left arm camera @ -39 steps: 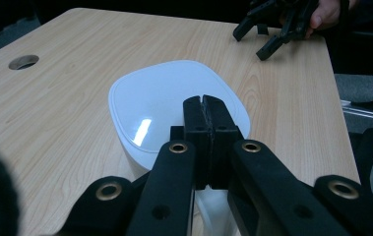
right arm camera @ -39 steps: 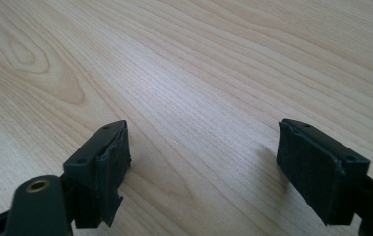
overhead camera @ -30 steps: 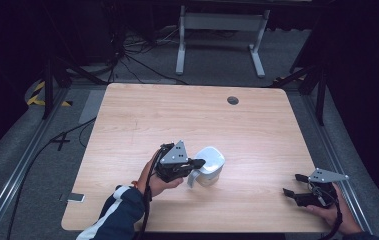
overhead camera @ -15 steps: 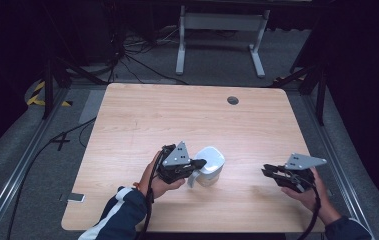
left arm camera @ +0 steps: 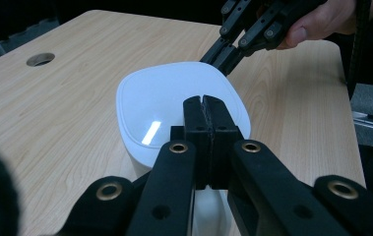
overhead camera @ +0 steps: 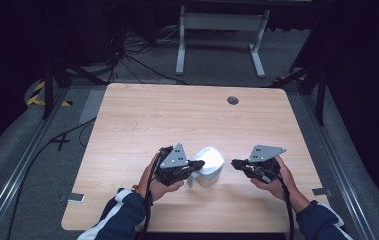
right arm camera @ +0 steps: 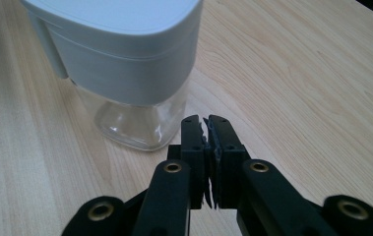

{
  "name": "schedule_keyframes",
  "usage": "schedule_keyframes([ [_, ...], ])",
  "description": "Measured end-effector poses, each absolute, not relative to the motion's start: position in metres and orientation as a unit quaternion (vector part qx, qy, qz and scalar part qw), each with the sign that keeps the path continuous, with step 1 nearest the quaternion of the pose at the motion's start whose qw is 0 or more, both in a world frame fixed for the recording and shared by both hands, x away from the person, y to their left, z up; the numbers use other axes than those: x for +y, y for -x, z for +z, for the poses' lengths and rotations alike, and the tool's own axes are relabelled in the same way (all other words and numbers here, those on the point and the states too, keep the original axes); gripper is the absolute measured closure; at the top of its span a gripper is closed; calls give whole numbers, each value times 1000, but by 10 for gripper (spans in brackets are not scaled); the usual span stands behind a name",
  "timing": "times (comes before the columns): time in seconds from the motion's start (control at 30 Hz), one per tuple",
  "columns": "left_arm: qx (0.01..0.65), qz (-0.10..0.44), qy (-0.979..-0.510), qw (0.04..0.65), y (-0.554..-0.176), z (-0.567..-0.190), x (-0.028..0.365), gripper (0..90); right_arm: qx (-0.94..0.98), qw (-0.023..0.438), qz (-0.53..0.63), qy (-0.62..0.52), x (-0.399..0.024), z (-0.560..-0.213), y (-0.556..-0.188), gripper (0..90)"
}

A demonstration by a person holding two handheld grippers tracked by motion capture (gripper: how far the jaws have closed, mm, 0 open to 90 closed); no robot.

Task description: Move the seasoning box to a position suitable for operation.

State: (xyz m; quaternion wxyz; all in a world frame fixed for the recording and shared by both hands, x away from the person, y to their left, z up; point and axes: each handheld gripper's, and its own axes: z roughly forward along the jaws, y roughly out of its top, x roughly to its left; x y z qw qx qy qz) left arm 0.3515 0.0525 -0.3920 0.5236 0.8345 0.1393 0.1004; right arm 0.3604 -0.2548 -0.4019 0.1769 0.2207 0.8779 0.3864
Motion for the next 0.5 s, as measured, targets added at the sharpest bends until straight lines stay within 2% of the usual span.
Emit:
schedule_keyframes([
  [0.5,144,121,-839,511,-347,-387,66,899,880,170,386,-217,-259,-404,-360,868],
])
